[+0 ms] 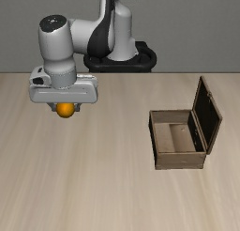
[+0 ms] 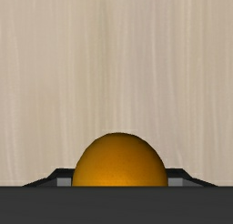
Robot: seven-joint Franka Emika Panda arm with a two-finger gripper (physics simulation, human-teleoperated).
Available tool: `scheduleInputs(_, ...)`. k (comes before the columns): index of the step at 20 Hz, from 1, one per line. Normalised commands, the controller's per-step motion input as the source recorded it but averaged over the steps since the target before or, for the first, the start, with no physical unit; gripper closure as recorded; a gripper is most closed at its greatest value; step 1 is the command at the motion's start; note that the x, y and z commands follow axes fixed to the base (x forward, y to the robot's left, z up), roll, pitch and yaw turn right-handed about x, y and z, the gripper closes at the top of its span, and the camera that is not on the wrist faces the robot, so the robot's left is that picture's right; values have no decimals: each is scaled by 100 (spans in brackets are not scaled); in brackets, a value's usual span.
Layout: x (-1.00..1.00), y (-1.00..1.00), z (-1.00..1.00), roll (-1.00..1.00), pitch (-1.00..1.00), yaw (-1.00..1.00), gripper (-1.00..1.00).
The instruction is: Pick up the orange and put it in the box
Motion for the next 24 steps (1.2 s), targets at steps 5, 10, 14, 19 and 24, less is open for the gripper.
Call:
scheduleInputs(5,0,0,100,0,0,0,100)
scheduleInputs(10,0,40,60,0,0,0,100)
scheduleInputs(14,0,100,0,0,0,0,100)
scheduleInputs(19,0,100,0,0,0,0,100)
scheduleInputs(24,0,100,0,0,0,0,100)
